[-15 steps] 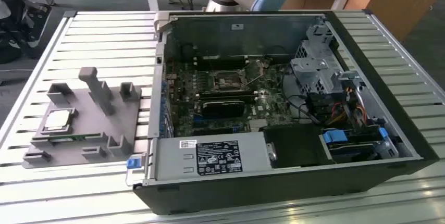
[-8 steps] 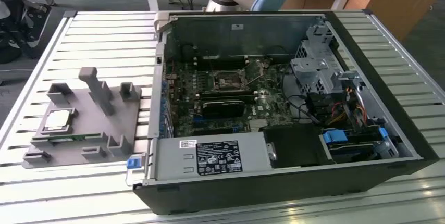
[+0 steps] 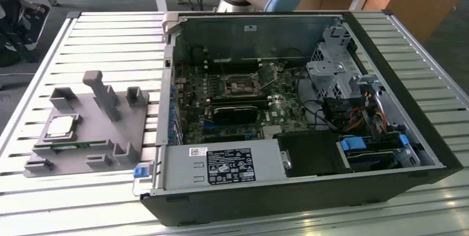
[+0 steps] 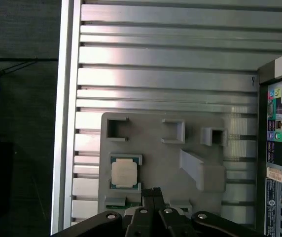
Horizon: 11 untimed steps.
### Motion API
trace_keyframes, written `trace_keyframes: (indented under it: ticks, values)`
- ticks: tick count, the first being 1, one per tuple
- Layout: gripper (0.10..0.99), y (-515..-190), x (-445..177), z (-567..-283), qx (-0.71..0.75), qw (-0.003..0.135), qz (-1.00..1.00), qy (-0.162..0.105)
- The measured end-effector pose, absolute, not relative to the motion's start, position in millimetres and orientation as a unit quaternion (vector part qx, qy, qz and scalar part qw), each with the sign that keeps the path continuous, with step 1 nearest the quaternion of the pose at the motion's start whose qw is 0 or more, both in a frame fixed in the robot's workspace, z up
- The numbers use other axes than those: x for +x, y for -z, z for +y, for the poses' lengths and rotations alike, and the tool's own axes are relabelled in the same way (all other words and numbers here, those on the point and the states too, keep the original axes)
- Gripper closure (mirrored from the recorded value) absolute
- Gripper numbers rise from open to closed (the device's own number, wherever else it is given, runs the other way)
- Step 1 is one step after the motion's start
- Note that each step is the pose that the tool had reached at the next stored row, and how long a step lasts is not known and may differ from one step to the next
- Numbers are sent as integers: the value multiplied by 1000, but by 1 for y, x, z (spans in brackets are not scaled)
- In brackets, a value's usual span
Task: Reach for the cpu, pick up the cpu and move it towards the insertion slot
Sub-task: 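Pick up the cpu and move it towards the insertion slot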
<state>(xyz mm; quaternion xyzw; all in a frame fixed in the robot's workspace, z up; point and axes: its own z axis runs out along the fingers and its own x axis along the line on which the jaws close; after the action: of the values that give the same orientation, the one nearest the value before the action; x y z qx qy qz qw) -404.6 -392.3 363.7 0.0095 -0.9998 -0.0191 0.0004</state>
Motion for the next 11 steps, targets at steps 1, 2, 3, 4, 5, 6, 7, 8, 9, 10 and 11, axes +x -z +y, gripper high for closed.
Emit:
trace_keyframes:
  ticks: [1,2,3,4,5,6,7,8,9,10,11]
  values:
    - [980,-364,-405,-392,10,0,-1000,19]
    - [980,-364,-406,-392,10,0,-1000,19]
    - [980,-364,-406,-392,10,0,-1000,19]
    - [980,-363,-407,-392,10,0,-1000,19]
    - [980,-363,-407,-392,10,0,-1000,19]
    - [980,-363,-408,-392,10,0,-1000,19]
    - [980,-363,-408,-392,10,0,-1000,19]
    - [980,-363,-409,-392,10,0,-1000,19]
    - [980,-363,-409,-393,10,0,-1000,19]
    - [980,-363,-410,-393,10,0,-1000,19]
    - [980,-363,-410,-393,10,0,-1000,19]
